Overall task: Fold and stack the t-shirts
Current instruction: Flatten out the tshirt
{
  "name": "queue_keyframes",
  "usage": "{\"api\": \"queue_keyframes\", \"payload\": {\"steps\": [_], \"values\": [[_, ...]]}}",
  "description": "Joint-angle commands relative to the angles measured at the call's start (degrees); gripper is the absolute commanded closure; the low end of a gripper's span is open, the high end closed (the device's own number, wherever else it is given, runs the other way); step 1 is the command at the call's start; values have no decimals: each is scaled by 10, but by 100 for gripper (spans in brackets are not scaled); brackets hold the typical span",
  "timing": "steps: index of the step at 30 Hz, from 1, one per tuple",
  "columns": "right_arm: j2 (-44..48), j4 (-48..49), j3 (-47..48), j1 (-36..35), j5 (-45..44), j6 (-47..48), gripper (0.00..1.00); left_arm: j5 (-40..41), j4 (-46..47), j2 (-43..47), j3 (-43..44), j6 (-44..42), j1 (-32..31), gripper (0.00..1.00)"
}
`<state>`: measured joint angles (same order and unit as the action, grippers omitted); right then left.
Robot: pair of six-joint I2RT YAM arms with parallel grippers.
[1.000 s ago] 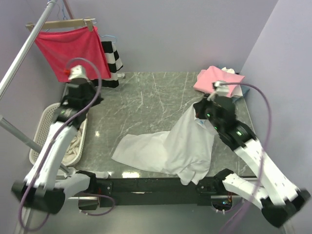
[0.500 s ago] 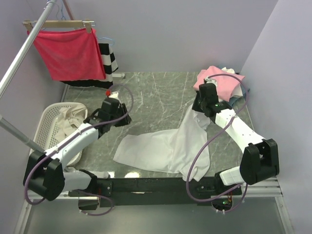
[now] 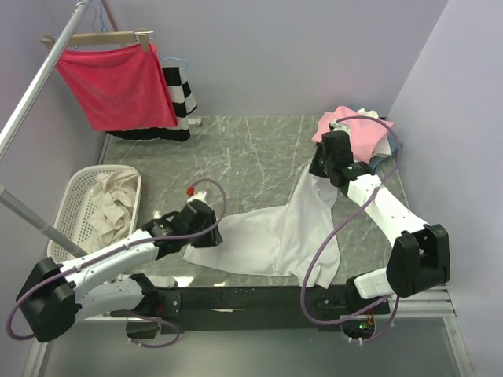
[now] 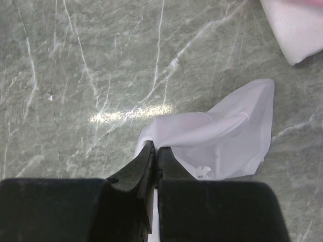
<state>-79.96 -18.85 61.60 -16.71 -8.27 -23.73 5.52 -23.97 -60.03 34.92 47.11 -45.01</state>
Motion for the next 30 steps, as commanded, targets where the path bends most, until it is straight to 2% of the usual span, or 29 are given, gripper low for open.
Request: {"api": "queue_keyframes", "payload": {"steps": [1,4,10,15,17,18,20,21,22,26,29,30], "values": [[2,11,26,6,-4,3,100,32,-42,-18,-26,101,-67,62],[7,14,21,7,-5,3,100,51,-62,-25,-33,144,-119,59],[13,15,15,7,-1,5,100,89,-70,-61,-42,198,-161,51],[17,21,5,9,11,6,100,157,-83,-126,-25,229,-176,51],[17,19,4,9,11,8,100,166,-85,-141,-19,235,-178,55],[17,18,4,9,11,9,100,168,-82,-155,-17,235,-180,65],[18,18,2,10,11,10,100,170,-76,-170,-15,237,-184,77],[19,17,1,10,11,10,100,170,-74,-184,-13,238,-185,90],[21,18,-1,9,9,10,100,174,-76,-193,-12,239,-191,98],[32,13,-1,12,9,18,100,198,-106,-209,10,246,-205,99],[53,0,-2,12,18,29,100,242,-167,-160,51,237,-205,99],[62,-2,-3,12,24,32,100,257,-187,-119,86,235,-205,99]]}}
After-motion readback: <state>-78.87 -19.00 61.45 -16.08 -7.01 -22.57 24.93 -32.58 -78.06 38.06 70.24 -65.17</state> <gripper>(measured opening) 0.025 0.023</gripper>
